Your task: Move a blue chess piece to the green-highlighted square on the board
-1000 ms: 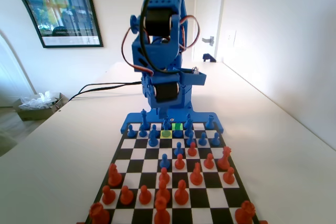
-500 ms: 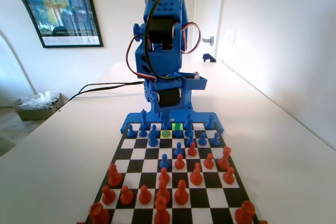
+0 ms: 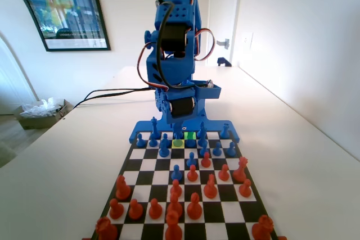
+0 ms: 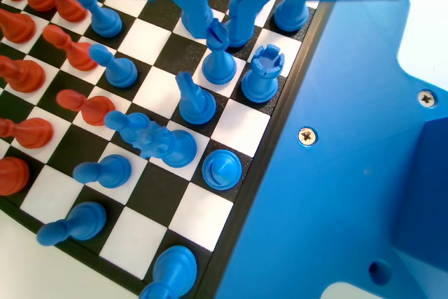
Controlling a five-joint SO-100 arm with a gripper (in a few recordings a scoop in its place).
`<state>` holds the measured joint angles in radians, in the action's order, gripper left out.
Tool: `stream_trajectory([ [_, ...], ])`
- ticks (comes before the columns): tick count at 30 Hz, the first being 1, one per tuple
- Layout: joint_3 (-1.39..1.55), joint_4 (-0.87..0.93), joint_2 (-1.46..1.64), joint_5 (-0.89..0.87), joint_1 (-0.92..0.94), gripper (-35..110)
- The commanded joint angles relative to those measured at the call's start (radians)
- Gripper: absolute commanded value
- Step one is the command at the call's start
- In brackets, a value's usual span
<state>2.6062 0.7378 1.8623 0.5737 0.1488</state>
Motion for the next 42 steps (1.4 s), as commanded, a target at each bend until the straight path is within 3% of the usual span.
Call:
stream_trajectory([
  [1,-0.014,0.000,0.015,0.012,0.008,8],
  [42,-0.054,-0.072,-0.074,0.018,0.003,3],
])
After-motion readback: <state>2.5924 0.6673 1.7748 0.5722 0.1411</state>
